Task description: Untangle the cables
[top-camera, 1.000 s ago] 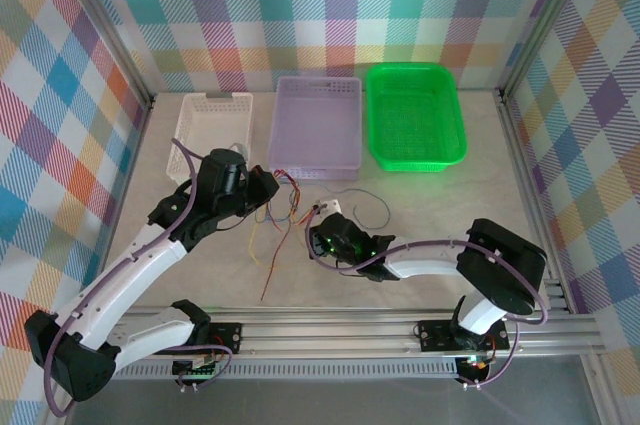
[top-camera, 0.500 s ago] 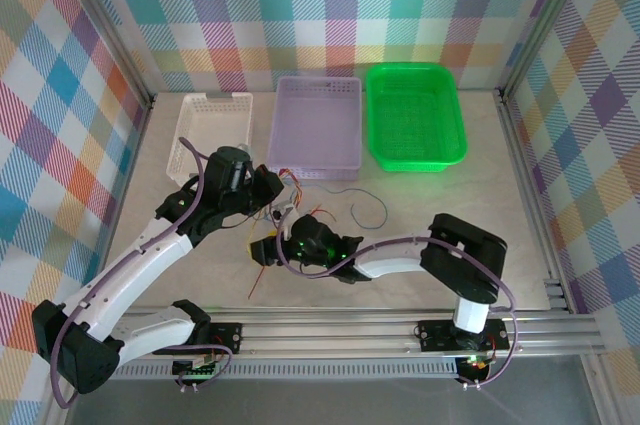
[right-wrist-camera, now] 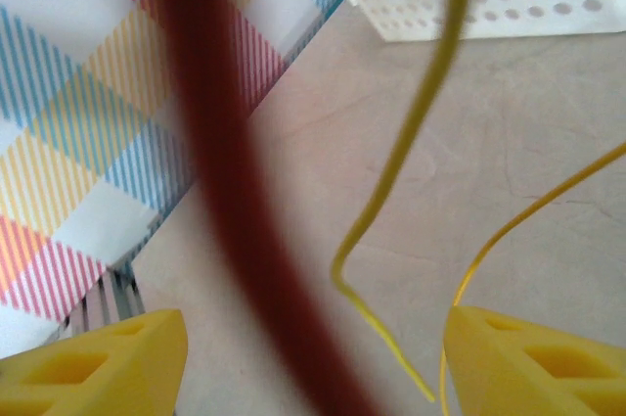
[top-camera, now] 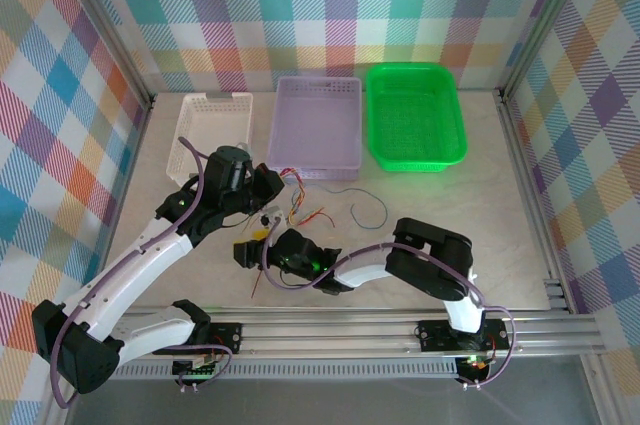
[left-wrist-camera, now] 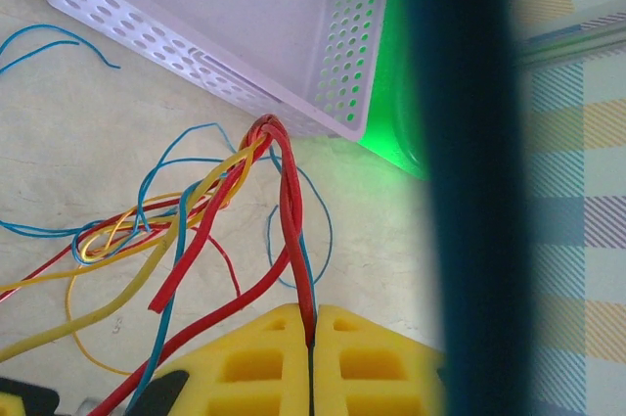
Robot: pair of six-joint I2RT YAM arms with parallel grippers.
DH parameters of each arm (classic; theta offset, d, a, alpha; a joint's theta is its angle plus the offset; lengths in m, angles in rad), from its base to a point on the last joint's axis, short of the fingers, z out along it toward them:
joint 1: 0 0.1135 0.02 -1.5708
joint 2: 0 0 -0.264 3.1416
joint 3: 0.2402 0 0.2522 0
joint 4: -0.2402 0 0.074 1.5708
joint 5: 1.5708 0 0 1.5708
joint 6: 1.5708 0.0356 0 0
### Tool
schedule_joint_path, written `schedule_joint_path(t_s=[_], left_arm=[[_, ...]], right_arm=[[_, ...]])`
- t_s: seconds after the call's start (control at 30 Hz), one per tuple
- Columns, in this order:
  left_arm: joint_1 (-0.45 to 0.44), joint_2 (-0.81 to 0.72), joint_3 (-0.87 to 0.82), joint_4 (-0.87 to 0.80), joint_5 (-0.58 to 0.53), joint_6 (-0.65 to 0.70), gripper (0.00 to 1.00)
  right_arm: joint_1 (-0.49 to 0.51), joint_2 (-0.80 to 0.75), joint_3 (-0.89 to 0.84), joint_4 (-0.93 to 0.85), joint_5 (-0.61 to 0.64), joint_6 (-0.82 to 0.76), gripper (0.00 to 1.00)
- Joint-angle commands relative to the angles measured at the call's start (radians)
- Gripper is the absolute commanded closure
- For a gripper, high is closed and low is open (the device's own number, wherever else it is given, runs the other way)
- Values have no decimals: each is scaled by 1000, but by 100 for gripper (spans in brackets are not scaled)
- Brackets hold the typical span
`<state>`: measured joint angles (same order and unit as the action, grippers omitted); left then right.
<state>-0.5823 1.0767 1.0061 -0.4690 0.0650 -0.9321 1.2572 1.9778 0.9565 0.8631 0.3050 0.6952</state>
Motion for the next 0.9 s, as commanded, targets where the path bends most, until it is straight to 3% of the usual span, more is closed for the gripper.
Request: schedule_joint_path(t_s=[0.0, 0.4, 0.73, 0.8, 0.83, 0.87], left_arm=[[-17, -2, 29, 20, -20, -13, 100], [-39, -4, 26, 14, -48, -9, 100], [-52, -15, 32, 5, -63, -3, 100], [-54, -23, 38, -6, -68, 3, 100], [-54, -27, 44, -16, -71, 11, 100], [-54, -31, 52, -26, -73, 18, 100]], right_arm=[[4, 37, 6, 152, 107, 50, 30], [8, 46, 77, 80, 217, 44, 34], [4, 22, 66, -40, 320, 114, 73], [-1, 1, 39, -77, 339, 154, 85], [-5, -12, 26, -117, 347, 184, 96], [-8, -27, 14, -163, 362, 219, 100]])
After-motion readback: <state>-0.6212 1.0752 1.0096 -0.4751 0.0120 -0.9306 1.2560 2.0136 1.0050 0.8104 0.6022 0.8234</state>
